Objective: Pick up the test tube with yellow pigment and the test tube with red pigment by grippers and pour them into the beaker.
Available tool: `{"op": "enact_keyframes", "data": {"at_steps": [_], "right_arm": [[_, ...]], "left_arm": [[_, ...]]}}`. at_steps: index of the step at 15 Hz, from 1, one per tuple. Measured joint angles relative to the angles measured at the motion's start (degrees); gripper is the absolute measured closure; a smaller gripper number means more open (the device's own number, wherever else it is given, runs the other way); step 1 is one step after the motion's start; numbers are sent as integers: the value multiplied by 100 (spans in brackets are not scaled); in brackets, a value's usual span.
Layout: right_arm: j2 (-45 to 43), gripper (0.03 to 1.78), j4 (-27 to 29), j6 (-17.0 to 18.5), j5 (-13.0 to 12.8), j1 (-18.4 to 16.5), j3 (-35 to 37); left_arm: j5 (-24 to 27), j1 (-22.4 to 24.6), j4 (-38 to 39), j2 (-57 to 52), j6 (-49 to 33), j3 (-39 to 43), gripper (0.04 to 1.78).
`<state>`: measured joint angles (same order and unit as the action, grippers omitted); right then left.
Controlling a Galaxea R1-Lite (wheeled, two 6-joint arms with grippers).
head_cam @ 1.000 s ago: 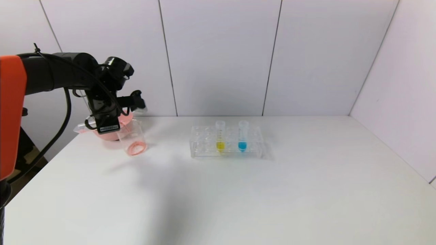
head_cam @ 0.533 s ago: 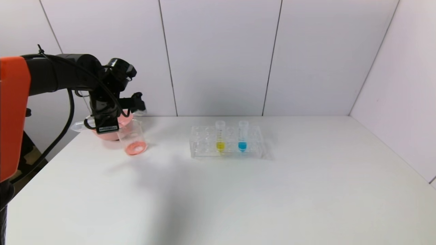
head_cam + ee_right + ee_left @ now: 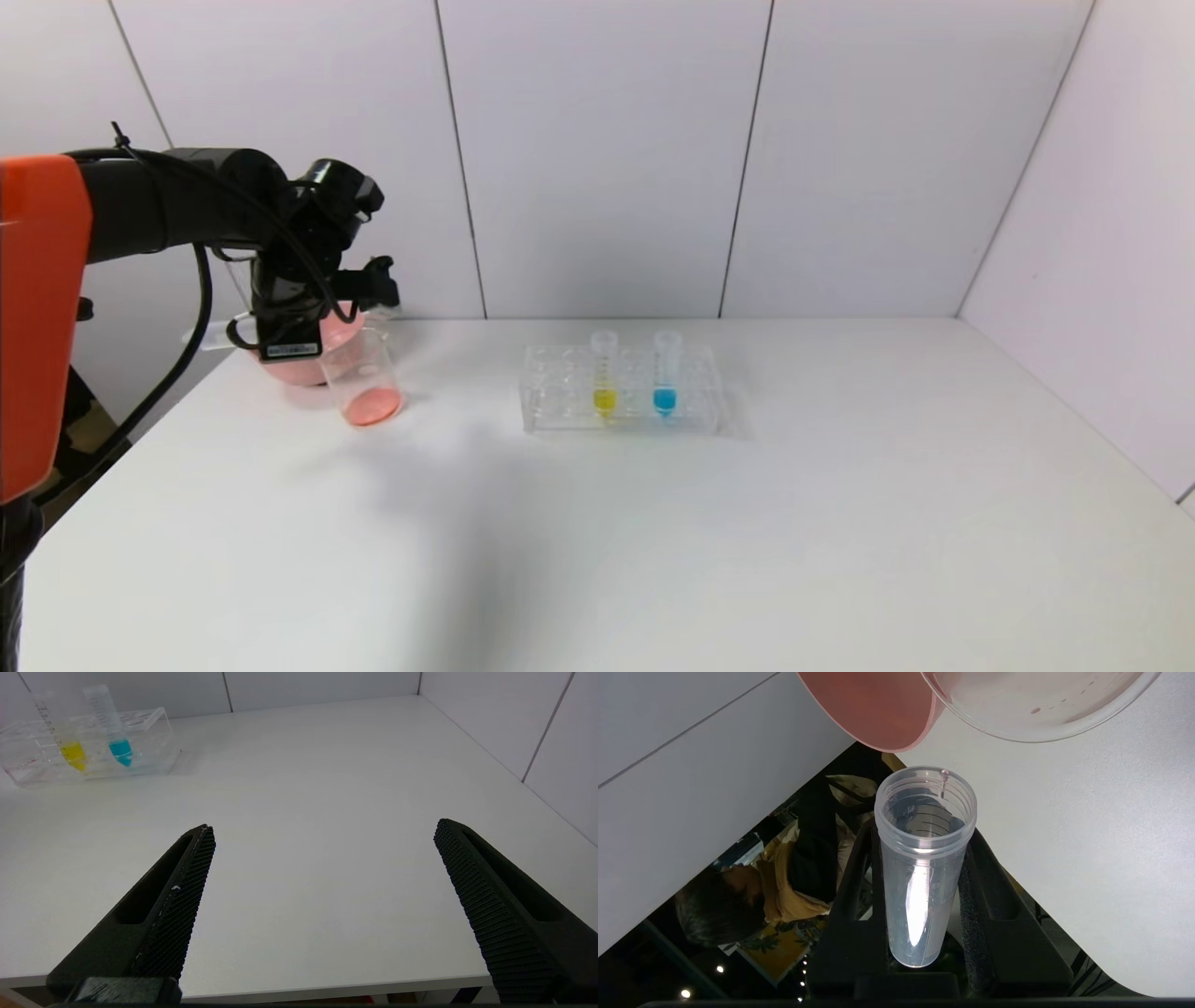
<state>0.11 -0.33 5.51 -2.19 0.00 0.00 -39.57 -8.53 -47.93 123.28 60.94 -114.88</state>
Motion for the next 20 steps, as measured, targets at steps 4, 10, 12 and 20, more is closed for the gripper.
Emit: {"op": "enact_keyframes", "data": {"at_steps": [4, 10, 12, 20], "right_arm": [[0, 10, 0, 0, 0, 0, 0], [0, 10, 0, 0, 0, 0, 0], [0, 10, 2, 0, 2, 0, 0], [0, 10, 0, 0, 2, 0, 0]], "left_arm": [[-9, -22, 28, 4, 0, 0, 137], [730, 51, 172, -212, -127, 0, 137], [1585, 200, 315, -313, -417, 0, 137], [4557, 809, 2159, -956, -3744, 714, 137]]}}
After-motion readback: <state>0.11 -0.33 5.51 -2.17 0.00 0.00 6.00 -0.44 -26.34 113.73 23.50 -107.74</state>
